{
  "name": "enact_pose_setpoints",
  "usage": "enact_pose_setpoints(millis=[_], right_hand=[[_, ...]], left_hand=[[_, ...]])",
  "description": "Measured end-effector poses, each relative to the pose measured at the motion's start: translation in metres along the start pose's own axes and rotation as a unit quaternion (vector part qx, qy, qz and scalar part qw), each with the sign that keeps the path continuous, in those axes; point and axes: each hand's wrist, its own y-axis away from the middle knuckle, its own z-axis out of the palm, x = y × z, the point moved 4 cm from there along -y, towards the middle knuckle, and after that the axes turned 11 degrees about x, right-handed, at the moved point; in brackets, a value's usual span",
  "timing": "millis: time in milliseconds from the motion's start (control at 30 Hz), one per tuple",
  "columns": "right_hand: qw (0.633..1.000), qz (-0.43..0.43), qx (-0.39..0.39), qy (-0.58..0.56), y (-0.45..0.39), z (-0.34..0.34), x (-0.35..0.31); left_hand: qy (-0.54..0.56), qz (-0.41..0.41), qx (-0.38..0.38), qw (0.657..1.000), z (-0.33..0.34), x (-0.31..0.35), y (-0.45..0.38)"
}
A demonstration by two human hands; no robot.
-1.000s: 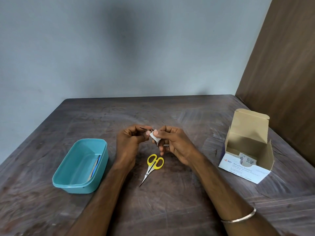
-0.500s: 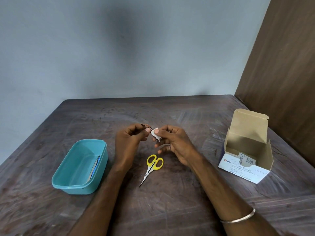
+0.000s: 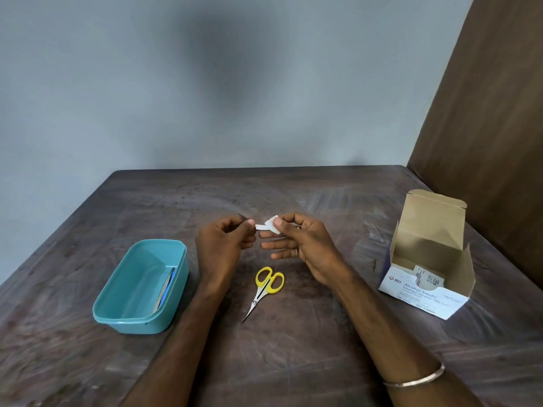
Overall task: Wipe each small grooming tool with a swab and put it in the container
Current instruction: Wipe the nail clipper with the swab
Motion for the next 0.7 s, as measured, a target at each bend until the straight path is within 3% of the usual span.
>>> enact_pose_setpoints(millis=[100, 233, 433, 600, 700], right_hand=[[1.0, -0.024, -0.008, -0.004, -0.001, -0.001, -0.003], [0.997, -0.06, -0.036, 0.02, -0.001, 0.0, -0.003], [0.992, -0.113, -0.014, 0.053, -0.002, -0.002, -0.008], [0.993, -0.115, 0.004, 0.018, -0.003, -0.006, -0.01], [0.994, -0.109, 0.011, -0.003, -0.005, -0.01, -0.009]], left_hand=[[0.04, -0.082, 0.009, 0.996, 0.0, -0.007, -0.003], [0.08, -0.166, -0.035, 0.982, 0.005, -0.015, -0.003], [0.078, -0.167, -0.09, 0.979, 0.01, -0.015, -0.001], [0.17, -0.209, -0.136, 0.953, 0.019, -0.013, 0.005], [0.207, -0.23, -0.126, 0.943, 0.02, -0.014, 0.006]])
